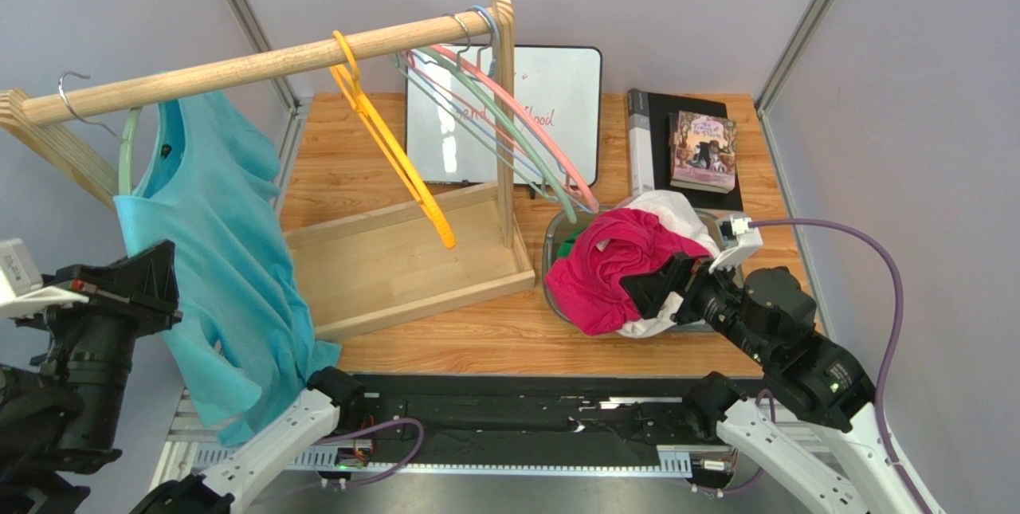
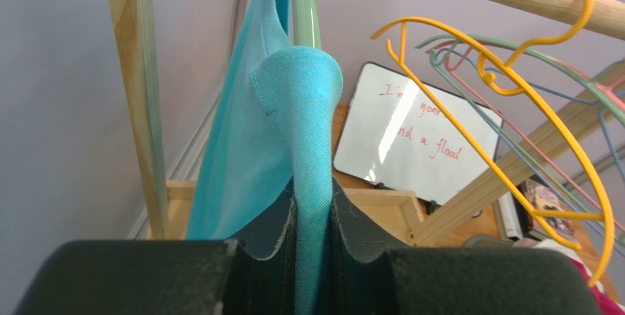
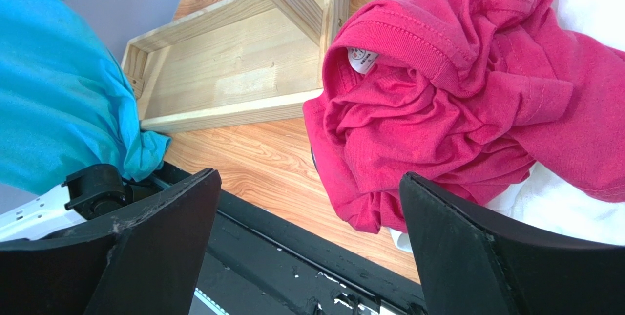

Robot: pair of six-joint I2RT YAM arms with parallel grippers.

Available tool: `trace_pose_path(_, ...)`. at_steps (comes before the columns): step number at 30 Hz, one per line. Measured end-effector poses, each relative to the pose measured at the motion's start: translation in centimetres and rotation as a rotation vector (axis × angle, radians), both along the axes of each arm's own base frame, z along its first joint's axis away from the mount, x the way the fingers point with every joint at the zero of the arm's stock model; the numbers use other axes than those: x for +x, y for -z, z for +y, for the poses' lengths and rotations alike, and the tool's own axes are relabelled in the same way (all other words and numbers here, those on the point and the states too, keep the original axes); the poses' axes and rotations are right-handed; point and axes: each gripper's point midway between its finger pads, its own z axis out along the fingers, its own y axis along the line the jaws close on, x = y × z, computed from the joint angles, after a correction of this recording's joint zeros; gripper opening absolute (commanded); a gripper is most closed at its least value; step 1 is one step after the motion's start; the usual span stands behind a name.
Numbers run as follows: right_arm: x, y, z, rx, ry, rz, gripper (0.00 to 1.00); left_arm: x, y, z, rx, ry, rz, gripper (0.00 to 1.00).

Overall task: Remove the t-shirt from the hanger
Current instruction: Grab a hanger with a tshirt on it with the left arm, then pass the hanger from the left arm to the right

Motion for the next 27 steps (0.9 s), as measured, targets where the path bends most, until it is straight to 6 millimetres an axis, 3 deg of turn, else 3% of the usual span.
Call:
trace_pose_path(7,0.1,0.8,0.2,-0.011,-0.003,0.018,1.00,-2.2,-0.1,-0.9,-0.068,0.110,-0.064,0.00)
trace_pose_path(11,0.1,1.1,0.2,-0.014,-0.006,0.023,1.00,-3.1,1.0,-1.9,-0.105,0.184,-0.080,0.00)
trace_pose_path(13,0.1,1.3,0.3,-0.016,-0.012,0.027,1.00,-3.2,2.7,-2.8,-0.118,0.232,-0.061,0.00)
trace_pose_path(16,-0.1,1.5,0.8,-0.010,-0.039,0.029,1.00,-2.4,6.6,-5.0,-0.136,0.315,0.027,0.00)
trace_pose_path(18,-0.1,1.6,1.3,0.002,-0.061,0.026,1.00,-1.5,9.5,-6.7,-0.152,0.361,0.107,0.00)
trace_pose_path(19,-0.1,1.8,1.5,0.008,-0.072,0.024,1.00,-0.6,12.1,-8.1,-0.177,0.390,0.188,0.00)
trace_pose_path(27,0.3,3.2,3.6,0.026,-0.140,0.057,1.00,0.8,20.3,-12.0,-0.337,0.447,0.412,0.00)
